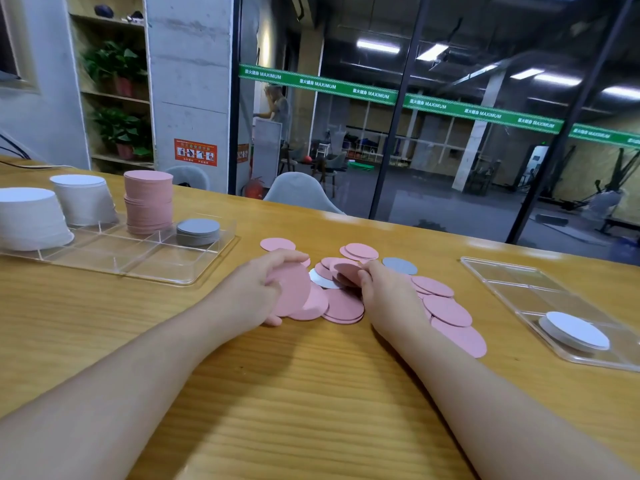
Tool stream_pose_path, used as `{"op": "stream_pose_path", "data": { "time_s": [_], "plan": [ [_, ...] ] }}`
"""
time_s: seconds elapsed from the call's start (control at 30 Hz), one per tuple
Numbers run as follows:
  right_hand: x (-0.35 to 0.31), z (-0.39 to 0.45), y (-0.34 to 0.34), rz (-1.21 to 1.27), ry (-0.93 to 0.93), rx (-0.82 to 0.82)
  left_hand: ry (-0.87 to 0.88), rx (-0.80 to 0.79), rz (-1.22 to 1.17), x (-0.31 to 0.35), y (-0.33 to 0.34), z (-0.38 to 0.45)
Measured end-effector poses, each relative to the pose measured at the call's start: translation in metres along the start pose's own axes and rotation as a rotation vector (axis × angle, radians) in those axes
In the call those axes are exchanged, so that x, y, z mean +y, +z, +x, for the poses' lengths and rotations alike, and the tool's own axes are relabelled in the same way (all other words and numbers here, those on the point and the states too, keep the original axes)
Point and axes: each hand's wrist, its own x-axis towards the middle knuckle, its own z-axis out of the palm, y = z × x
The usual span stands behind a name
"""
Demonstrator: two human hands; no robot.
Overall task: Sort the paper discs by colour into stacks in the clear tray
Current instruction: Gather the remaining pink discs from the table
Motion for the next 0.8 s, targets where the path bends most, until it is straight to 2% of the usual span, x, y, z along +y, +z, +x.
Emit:
{"op": "stream_pose_path", "data": {
  "time_s": [0.07, 0.13, 0.23, 0.3, 0.43, 0.53, 0.63, 0.7, 0.8],
  "plan": [
    [0.002, -0.002, 0.0, 0.16, 0.048, 0.022, -0.014, 0.036, -0.024, 0.001, -0.002, 0.0],
    [0.003, -0.004, -0.001, 0.301, 0.005, 0.09, -0.012, 0.067, -0.045, 0.0, -0.003, 0.0],
    [-0.004, -0.007, -0.003, 0.463, -0.183, 0.236, 0.053, 0.074, -0.109, -0.002, -0.006, 0.001],
    [-0.009, -0.009, 0.0, 0.486, -0.303, 0.264, 0.1, 0.064, -0.141, -0.002, -0.007, 0.001],
    [-0.024, -0.014, 0.005, 0.548, -0.416, 0.195, 0.122, 0.008, -0.148, -0.001, -0.005, 0.001],
    [-0.036, -0.02, 0.007, 0.593, -0.408, 0.09, 0.166, 0.024, -0.101, 0.0, -0.004, 0.001],
    [-0.041, -0.021, 0.008, 0.628, -0.347, 0.051, 0.161, 0.134, -0.006, -0.001, -0.008, 0.003],
    [-0.038, -0.019, 0.009, 0.536, -0.325, 0.029, 0.143, 0.223, 0.016, -0.002, -0.013, 0.005],
    [-0.032, -0.017, 0.013, 0.364, -0.312, -0.116, 0.084, 0.325, 0.024, -0.005, -0.02, 0.008]
  ]
}}
